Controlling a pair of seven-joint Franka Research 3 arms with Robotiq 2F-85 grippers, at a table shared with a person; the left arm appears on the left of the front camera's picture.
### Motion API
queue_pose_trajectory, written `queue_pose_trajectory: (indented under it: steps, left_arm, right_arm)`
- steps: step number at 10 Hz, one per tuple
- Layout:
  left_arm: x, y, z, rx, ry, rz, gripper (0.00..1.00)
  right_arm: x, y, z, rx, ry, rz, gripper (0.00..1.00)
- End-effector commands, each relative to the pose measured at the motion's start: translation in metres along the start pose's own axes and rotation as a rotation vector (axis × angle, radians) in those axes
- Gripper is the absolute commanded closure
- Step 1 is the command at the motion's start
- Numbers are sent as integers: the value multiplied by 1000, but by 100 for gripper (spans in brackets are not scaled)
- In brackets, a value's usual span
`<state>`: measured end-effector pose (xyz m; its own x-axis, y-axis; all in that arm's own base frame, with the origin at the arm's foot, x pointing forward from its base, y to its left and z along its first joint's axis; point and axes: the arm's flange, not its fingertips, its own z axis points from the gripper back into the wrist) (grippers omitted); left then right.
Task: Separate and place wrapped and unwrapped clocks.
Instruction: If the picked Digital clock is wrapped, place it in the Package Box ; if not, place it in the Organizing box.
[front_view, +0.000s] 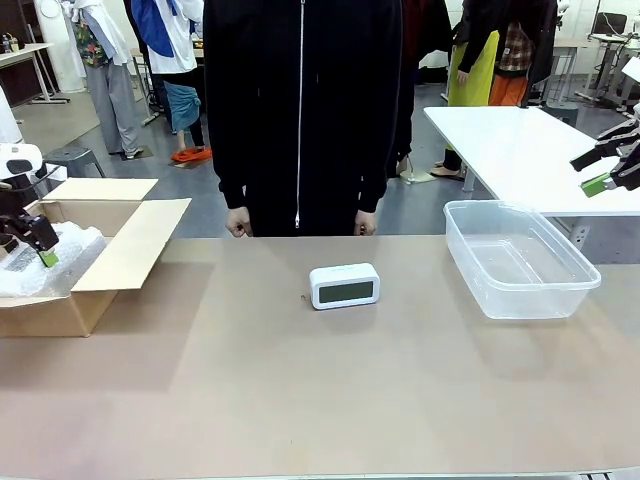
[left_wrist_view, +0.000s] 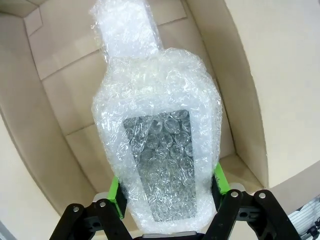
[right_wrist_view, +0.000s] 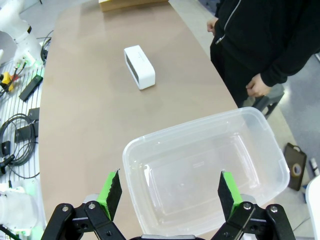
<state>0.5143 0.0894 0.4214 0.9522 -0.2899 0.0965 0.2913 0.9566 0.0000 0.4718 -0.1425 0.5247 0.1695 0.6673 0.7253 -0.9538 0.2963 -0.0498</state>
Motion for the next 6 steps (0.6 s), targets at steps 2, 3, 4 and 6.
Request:
queue_pose_trajectory:
  steps: [2,3,4,6]
  left_arm:
    - [10,2,11,-21,-3,58,21]
    - [10,0,13,-19,3,64,1]
    - [9,0,16,-15,7,67,1]
    - [9,-1,20,-8,2,63,0]
  right_arm:
    - [0,0,-1,3,-10,4,0]
    - [0,0,-1,3,-10,4,0]
    - [0,0,-1,3,-10,4,0]
    - [0,0,-1,3,-10,4,0]
